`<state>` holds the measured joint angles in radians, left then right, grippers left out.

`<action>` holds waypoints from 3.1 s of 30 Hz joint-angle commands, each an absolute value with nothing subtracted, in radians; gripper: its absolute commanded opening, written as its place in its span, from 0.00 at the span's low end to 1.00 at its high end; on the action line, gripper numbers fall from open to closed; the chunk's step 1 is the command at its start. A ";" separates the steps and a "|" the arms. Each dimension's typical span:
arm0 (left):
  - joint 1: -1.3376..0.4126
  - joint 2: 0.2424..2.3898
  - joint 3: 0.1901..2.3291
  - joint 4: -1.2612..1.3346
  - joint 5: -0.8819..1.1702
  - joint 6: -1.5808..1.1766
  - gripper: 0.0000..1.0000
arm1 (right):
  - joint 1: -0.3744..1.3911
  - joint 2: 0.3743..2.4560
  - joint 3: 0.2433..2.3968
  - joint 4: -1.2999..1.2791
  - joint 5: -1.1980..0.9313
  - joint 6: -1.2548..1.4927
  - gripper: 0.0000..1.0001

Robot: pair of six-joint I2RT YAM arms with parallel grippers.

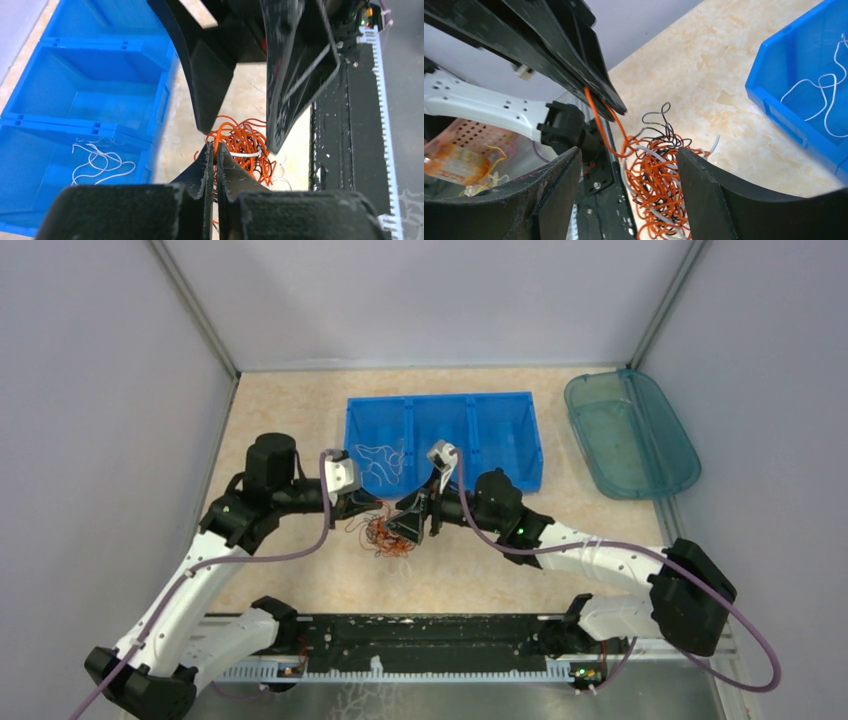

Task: Untangle the cables
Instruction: Untie the cable, then place the cable in the bin.

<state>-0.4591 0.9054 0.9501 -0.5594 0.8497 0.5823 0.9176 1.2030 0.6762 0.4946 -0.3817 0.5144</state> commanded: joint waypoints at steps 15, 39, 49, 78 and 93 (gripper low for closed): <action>-0.473 0.914 1.115 -0.393 0.927 0.254 0.02 | 0.973 1.328 0.608 0.665 -0.247 0.463 0.59; -0.473 0.893 1.250 -0.298 0.850 0.235 0.00 | 0.971 1.126 0.537 0.491 -0.164 0.461 0.63; -0.473 0.932 1.349 -0.256 0.854 0.161 0.00 | 0.973 1.207 0.628 0.556 -0.203 0.465 0.66; -0.474 1.019 1.598 -0.142 0.831 0.232 0.00 | 1.016 1.311 0.546 0.677 -0.094 0.605 0.66; -0.473 0.985 1.304 -0.135 0.828 0.237 0.00 | 0.892 0.987 0.583 0.294 0.093 0.480 0.84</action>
